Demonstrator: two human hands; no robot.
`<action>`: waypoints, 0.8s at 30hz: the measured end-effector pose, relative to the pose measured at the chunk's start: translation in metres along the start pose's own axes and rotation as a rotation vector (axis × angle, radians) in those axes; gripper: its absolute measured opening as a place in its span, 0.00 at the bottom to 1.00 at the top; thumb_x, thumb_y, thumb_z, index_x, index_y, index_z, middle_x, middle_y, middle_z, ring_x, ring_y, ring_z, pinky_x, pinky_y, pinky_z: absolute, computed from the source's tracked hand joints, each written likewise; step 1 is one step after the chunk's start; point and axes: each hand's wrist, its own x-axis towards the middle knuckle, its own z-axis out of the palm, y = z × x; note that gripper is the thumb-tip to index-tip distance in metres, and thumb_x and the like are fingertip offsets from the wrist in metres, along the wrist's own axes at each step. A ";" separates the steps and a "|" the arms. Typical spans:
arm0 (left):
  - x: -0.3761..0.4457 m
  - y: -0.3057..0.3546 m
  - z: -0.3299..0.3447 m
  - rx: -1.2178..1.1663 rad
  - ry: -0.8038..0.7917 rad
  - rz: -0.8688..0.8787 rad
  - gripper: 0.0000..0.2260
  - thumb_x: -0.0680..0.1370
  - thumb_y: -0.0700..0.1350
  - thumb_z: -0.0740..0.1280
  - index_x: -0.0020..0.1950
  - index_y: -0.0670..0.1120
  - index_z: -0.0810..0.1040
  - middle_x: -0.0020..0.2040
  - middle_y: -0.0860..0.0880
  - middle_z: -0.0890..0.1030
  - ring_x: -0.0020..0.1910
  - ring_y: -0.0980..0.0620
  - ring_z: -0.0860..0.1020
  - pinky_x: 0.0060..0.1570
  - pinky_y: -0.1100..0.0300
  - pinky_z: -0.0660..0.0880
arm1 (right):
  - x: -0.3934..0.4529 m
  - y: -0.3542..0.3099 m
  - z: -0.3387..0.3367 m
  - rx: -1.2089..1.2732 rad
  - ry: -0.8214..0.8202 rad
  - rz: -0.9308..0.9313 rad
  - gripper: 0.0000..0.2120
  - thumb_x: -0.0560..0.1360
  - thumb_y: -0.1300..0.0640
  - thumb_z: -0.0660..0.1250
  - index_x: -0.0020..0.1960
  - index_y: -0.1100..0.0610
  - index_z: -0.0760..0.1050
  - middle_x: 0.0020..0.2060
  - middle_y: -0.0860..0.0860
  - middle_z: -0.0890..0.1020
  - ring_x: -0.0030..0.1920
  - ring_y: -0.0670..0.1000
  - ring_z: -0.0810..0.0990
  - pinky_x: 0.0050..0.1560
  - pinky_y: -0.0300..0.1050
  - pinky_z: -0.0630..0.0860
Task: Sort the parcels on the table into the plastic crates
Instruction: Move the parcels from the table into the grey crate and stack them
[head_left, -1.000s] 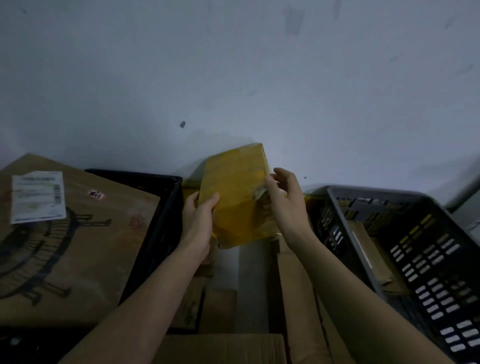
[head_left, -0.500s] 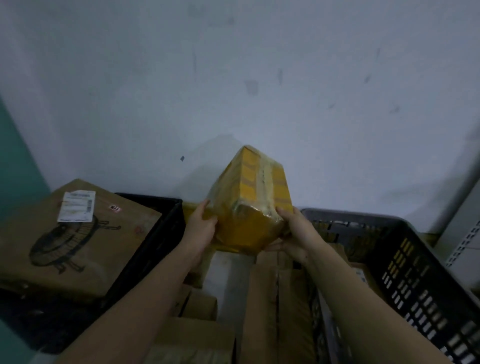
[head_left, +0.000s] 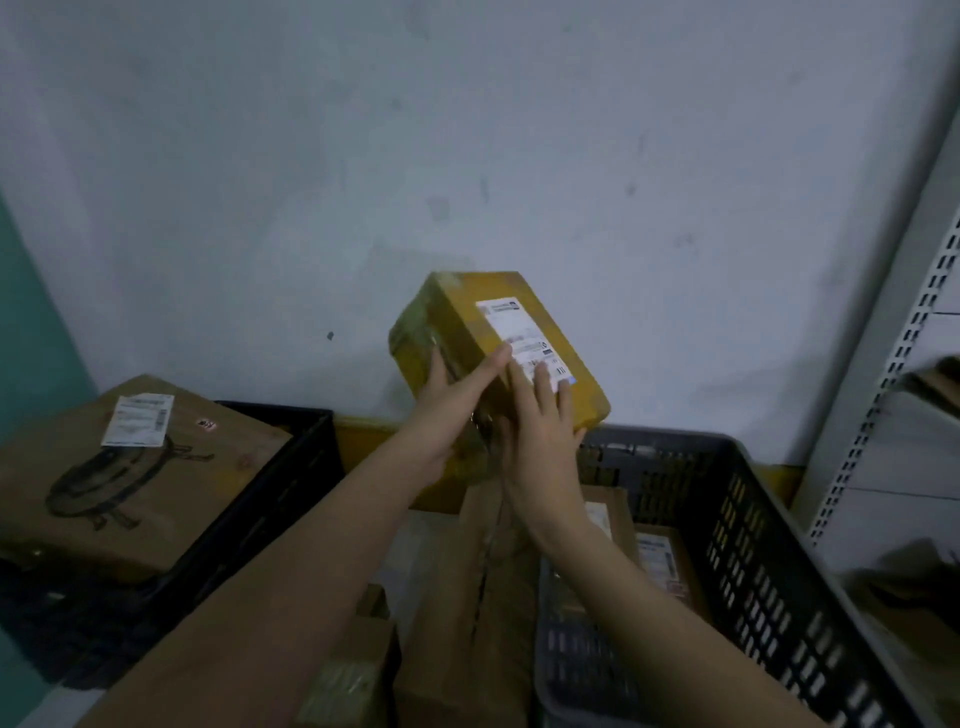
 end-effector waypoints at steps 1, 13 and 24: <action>0.000 0.001 0.008 -0.084 -0.003 -0.033 0.51 0.57 0.71 0.77 0.76 0.65 0.60 0.71 0.54 0.73 0.68 0.46 0.73 0.65 0.38 0.72 | -0.005 -0.003 -0.001 -0.097 0.010 -0.024 0.33 0.83 0.60 0.60 0.81 0.45 0.48 0.81 0.54 0.51 0.80 0.63 0.44 0.72 0.76 0.45; 0.003 -0.026 0.013 -0.428 0.132 -0.123 0.16 0.83 0.54 0.60 0.70 0.53 0.72 0.60 0.47 0.83 0.57 0.45 0.81 0.54 0.42 0.79 | -0.002 0.037 -0.073 0.206 0.201 0.141 0.26 0.78 0.46 0.66 0.73 0.51 0.67 0.73 0.52 0.65 0.70 0.53 0.64 0.69 0.51 0.67; -0.009 -0.022 0.015 0.530 0.339 0.318 0.50 0.71 0.46 0.78 0.80 0.55 0.45 0.80 0.47 0.52 0.77 0.45 0.57 0.73 0.46 0.61 | 0.001 0.102 -0.097 0.561 -0.167 0.288 0.16 0.78 0.54 0.70 0.65 0.47 0.74 0.59 0.50 0.81 0.57 0.52 0.81 0.57 0.53 0.81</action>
